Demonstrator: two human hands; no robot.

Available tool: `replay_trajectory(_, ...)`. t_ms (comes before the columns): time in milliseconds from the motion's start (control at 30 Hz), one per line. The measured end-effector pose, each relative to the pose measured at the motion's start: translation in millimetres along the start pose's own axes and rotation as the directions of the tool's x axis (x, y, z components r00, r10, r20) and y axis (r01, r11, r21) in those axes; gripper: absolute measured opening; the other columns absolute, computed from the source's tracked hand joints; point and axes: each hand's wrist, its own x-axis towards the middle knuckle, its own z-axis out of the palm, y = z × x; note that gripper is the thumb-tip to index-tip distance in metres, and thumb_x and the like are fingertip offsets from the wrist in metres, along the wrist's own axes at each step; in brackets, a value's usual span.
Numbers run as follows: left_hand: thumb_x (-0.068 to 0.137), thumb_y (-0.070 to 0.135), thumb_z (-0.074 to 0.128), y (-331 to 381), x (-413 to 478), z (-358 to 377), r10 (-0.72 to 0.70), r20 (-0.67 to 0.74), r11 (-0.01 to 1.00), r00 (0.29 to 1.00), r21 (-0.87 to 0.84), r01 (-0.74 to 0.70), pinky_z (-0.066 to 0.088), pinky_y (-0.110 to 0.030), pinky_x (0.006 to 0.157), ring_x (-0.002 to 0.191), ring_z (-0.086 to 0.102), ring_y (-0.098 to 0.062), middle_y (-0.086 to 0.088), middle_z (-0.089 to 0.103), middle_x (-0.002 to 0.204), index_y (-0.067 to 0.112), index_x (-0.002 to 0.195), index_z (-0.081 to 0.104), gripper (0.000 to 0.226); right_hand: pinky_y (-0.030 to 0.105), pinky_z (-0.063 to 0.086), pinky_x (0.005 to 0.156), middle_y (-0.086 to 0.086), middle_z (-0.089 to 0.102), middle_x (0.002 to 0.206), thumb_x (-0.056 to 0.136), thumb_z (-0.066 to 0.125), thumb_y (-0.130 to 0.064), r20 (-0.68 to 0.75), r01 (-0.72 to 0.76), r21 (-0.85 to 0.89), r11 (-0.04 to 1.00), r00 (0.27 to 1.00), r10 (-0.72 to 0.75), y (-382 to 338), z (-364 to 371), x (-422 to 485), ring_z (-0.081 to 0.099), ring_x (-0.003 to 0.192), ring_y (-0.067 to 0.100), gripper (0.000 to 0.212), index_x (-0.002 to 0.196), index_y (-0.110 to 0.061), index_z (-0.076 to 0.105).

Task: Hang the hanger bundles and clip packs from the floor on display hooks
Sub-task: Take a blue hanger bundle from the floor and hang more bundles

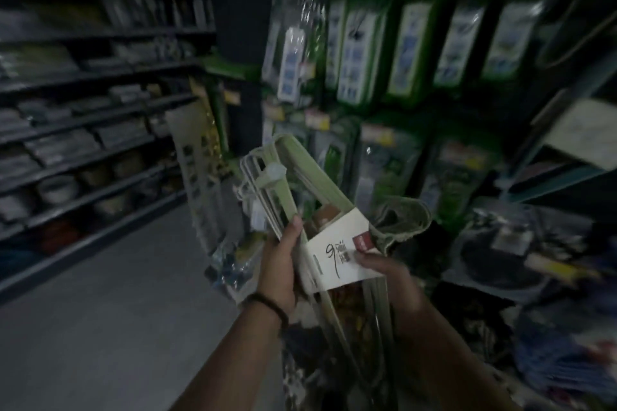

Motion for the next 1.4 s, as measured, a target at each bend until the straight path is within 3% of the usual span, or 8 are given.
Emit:
replay_trajectory(267, 0.078, 0.026, 0.086, 86, -6, 110, 0.280, -0.018, 0.959, 0.960, 0.045, -0.279, 0.060, -0.042, 0.061, 0.072, 0.074, -0.037, -0.018, 0.077, 0.082, -0.002, 0.108, 0.068, 0.045, 0.032, 0.058, 0.080, 0.001, 0.081, 0.110, 0.094, 0.075, -0.035, -0.194, 0.355, -0.370, 0.859, 0.875, -0.445, -106, 14, -74, 0.077, 0.097, 0.019, 0.026, 0.113, -0.019, 0.080)
replay_trajectory(400, 0.081, 0.017, 0.087, 108, -13, 150, 0.401, 0.014, 0.913, 0.916, 0.075, -0.401, 0.060, -0.032, 0.058, 0.071, 0.076, -0.023, -0.016, 0.078, 0.090, 0.008, 0.106, 0.068, 0.033, 0.031, 0.054, 0.074, -0.007, 0.068, 0.080, 0.101, 0.049, -0.064, -0.250, 0.023, -0.916, 0.401, 0.749, -0.614, -158, 2, -116, 0.067, 0.078, 0.017, 0.046, 0.089, -0.023, 0.065)
replay_trajectory(500, 0.079, 0.022, 0.090, 121, -21, 177, 0.463, 0.096, 0.875, 0.881, 0.108, -0.472, 0.065, -0.040, 0.073, 0.083, 0.077, -0.023, -0.008, 0.078, 0.105, 0.014, 0.119, 0.063, 0.049, 0.031, 0.047, 0.062, -0.006, 0.057, 0.073, 0.099, 0.045, -0.064, -0.204, -0.279, -0.959, 0.052, 0.548, -0.811, -204, 6, -152, 0.058, 0.068, 0.021, 0.044, 0.088, -0.025, 0.060)
replay_trajectory(600, 0.065, 0.034, 0.100, 137, -29, 205, 0.527, 0.146, 0.831, 0.837, 0.120, -0.544, 0.064, -0.034, 0.068, 0.078, 0.077, -0.018, -0.002, 0.079, 0.099, 0.019, 0.111, 0.065, 0.060, 0.032, 0.051, 0.056, -0.010, 0.054, 0.079, 0.095, 0.050, -0.070, -0.014, -0.212, -0.974, -0.079, 0.404, -0.914, -245, 4, -152, 0.058, 0.066, 0.017, 0.036, 0.104, -0.034, 0.048)
replay_trajectory(733, 0.064, 0.052, 0.091, 150, -34, 238, 0.582, 0.236, 0.750, 0.778, 0.213, -0.626, 0.063, -0.036, 0.066, 0.074, 0.074, -0.012, 0.005, 0.076, 0.094, 0.031, 0.105, 0.059, 0.056, 0.037, 0.060, 0.061, -0.006, 0.064, 0.081, 0.102, 0.041, -0.062, -0.095, -0.191, -0.981, -0.017, 0.560, -0.823, -283, -22, -130, 0.071, 0.074, 0.019, 0.035, 0.090, -0.032, 0.053)
replay_trajectory(933, 0.064, 0.093, 0.067, 174, -32, 301, 0.625, 0.332, 0.623, 0.707, 0.333, -0.708, 0.058, -0.045, 0.098, 0.113, 0.068, -0.024, 0.001, 0.069, 0.129, 0.016, 0.132, 0.055, 0.104, 0.048, 0.059, 0.064, 0.002, 0.067, 0.082, 0.105, 0.048, -0.041, -0.129, -0.069, -0.992, 0.110, 0.418, -0.900, -324, -56, -154, 0.066, 0.070, 0.025, 0.024, 0.090, -0.024, 0.055)
replay_trajectory(1100, 0.095, 0.059, 0.063, 201, -16, 342, 0.671, 0.438, 0.461, 0.598, 0.385, -0.800, 0.041, -0.032, 0.058, 0.066, 0.057, -0.017, 0.004, 0.059, 0.074, 0.020, 0.089, 0.059, 0.040, 0.039, 0.051, 0.063, -0.006, 0.058, 0.073, 0.108, 0.043, -0.034, -0.054, -0.242, -0.970, -0.021, 0.299, -0.953, -358, -89, -199, 0.056, 0.061, 0.021, 0.009, 0.111, -0.025, 0.042)
replay_trajectory(1400, 0.109, 0.037, 0.049, 275, 18, 373, 0.740, 0.596, -0.174, 0.312, 0.618, -0.767, 0.038, -0.031, 0.052, 0.065, 0.061, -0.016, 0.004, 0.064, 0.073, 0.023, 0.096, 0.067, 0.026, 0.045, 0.060, 0.068, -0.005, 0.060, 0.080, 0.106, 0.047, -0.029, 0.082, -0.367, -0.907, -0.205, 0.324, -0.943, -461, -120, -250, 0.066, 0.073, 0.021, 0.009, 0.105, -0.031, 0.038)
